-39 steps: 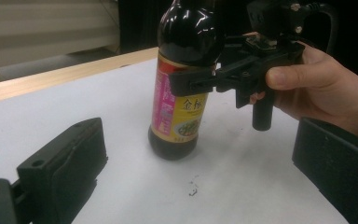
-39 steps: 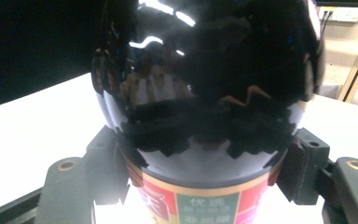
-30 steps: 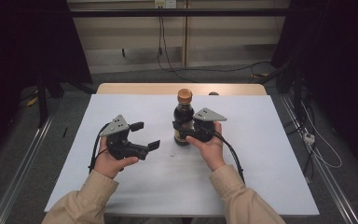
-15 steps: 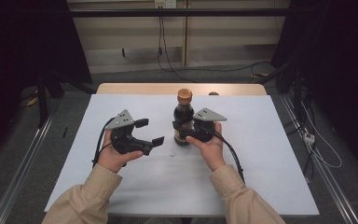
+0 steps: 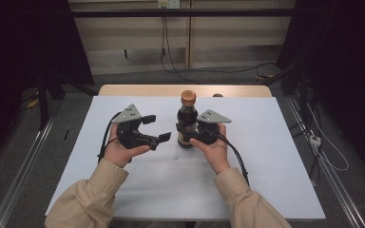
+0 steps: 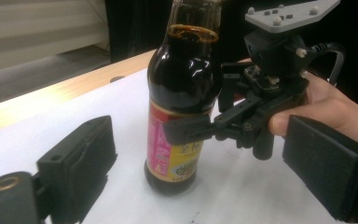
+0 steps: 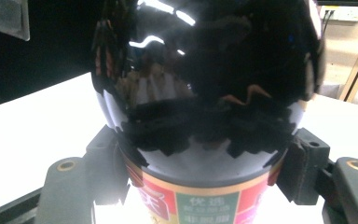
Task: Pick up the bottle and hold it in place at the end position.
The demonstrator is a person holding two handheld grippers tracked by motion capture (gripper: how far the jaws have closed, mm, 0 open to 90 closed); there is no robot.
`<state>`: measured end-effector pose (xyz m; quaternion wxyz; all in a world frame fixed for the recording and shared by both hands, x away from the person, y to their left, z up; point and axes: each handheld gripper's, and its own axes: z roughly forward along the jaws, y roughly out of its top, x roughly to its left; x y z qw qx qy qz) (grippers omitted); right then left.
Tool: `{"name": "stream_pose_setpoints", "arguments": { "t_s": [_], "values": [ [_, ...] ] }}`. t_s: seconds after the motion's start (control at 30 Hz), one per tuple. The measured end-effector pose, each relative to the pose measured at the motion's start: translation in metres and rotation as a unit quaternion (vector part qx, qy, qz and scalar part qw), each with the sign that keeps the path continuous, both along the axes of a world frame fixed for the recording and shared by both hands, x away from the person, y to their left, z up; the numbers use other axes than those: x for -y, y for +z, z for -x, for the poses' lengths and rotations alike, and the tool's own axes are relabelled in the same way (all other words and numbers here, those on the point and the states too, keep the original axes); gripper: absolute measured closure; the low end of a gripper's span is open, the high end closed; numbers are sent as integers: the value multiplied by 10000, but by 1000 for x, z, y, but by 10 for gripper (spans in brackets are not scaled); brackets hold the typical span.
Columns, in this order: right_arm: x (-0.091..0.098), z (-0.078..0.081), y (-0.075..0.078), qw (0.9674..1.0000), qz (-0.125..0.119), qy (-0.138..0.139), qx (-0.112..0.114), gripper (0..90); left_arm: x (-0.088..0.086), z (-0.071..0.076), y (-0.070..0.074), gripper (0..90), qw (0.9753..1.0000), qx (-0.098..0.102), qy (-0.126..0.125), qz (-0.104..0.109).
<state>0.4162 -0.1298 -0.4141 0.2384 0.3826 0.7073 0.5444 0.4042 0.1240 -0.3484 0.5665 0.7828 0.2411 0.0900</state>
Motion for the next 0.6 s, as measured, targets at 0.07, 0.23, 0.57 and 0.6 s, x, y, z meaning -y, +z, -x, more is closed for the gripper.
{"name": "stream_pose_setpoints", "arguments": {
  "t_s": [0.07, 0.23, 0.57, 0.6],
  "values": [
    [0, 0, 0, 10000, -4, 10, -5, 304, 1, -2, 2, 116, 10000, 37, -17, -3],
    [0, 0, 0, 10000, 4, 19, -13, 304, 6, -6, 6, 153, 10000, 13, -36, -13],
    [1, -1, 0, 10000, 11, 24, -7, 304, 17, -11, 17, 271, 9998, 100, -183, -34],
    [1, 0, 0, 10000, 12, 22, -6, 304, 18, -12, 18, 290, 9997, 121, -200, -42]
  ]
}}
